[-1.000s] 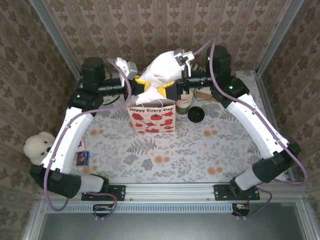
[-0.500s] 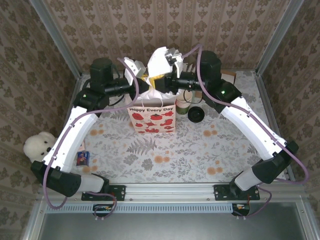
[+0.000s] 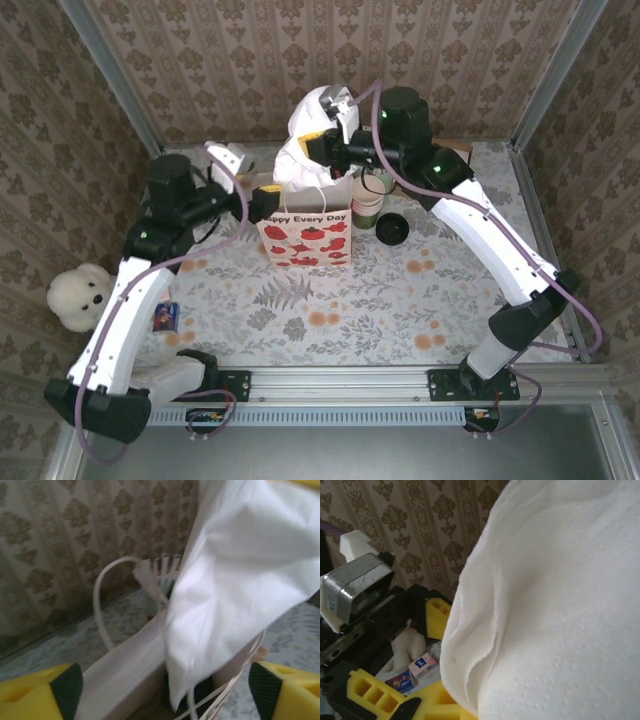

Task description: Pack the takeout coffee

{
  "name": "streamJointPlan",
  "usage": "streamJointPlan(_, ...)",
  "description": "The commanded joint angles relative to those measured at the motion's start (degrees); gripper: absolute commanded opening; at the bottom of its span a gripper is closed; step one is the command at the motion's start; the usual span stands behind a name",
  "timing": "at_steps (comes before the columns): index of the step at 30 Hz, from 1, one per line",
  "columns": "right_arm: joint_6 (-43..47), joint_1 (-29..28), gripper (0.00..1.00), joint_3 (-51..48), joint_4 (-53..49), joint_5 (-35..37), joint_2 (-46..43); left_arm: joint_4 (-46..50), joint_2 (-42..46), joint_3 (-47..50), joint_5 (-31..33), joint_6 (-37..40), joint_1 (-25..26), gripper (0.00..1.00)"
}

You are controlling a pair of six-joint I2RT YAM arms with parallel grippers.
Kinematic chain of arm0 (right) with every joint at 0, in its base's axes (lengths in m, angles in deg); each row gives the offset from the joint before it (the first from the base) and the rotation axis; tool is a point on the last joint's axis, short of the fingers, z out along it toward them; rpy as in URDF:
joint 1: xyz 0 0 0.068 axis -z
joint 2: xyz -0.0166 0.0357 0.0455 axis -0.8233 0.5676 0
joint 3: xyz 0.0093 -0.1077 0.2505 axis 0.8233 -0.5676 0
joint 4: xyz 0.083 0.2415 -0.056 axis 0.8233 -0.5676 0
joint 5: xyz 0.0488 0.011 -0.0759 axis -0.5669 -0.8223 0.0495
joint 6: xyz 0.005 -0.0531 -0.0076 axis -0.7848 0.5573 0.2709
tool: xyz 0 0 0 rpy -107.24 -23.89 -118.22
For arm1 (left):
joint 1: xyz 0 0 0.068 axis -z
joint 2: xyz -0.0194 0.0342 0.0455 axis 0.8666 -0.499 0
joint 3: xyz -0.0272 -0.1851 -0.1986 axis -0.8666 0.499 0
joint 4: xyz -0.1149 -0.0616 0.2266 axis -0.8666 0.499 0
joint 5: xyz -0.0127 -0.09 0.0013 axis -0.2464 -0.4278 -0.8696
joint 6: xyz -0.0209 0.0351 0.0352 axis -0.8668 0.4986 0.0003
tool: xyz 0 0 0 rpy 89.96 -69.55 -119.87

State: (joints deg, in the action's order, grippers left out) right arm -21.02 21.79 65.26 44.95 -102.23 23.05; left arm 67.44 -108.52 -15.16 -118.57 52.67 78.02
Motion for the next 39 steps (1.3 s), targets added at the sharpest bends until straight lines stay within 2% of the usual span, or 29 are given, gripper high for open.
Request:
streamJointPlan(1,2.36,1.20,0.05,5.80,-4.62,2.46,3.16,-2.37,4.66,3.22,11.38,-9.96,-2.10,1.00)
streamJointPlan(6,1.06,2.53,0.07,8.57,-2.51,-3.17,3.32,6.40,6.45,4.26,26.99,-18.82,-4.85,1.00)
streamJointPlan(9,1.44,2.56,0.07,8.75,-1.57,-4.50,1.67,10.08,5.17,4.12,30.81,-22.78,-6.66,1.00)
streamJointPlan(13,3.02,3.28,0.07,6.22,-2.05,-0.16,-1.25,10.80,2.41,4.43,30.57,-26.13,-7.74,1.00)
streamJointPlan(19,5.69,5.09,0.07,-0.20,-4.01,1.24,-5.19,10.88,-1.39,3.21,27.18,-27.67,-7.97,1.00)
streamJointPlan(23,7.11,5.90,0.08,-1.75,-7.45,-7.33,-4.94,11.39,-2.61,2.65,26.25,-28.01,-7.94,1.00)
streamJointPlan(25,7.32,5.53,0.08,-2.29,-8.04,-9.81,-3.68,11.70,-2.98,2.43,25.84,-28.55,-7.99,1.00)
streamJointPlan(30,11.54,4.05,0.08,0.47,-9.07,-8.65,2.92,14.41,-5.02,1.34,28.40,-31.67,-8.19,1.00)
streamJointPlan(34,15.28,2.78,0.07,9.30,-18.56,-12.64,11.30,17.42,-7.01,0.78,29.99,-34.42,-9.25,1.00)
streamJointPlan(39,20.22,-0.42,0.04,15.75,-26.73,-11.57,18.05,17.82,-8.71,2.20,29.84,-37.15,-10.46,1.00)
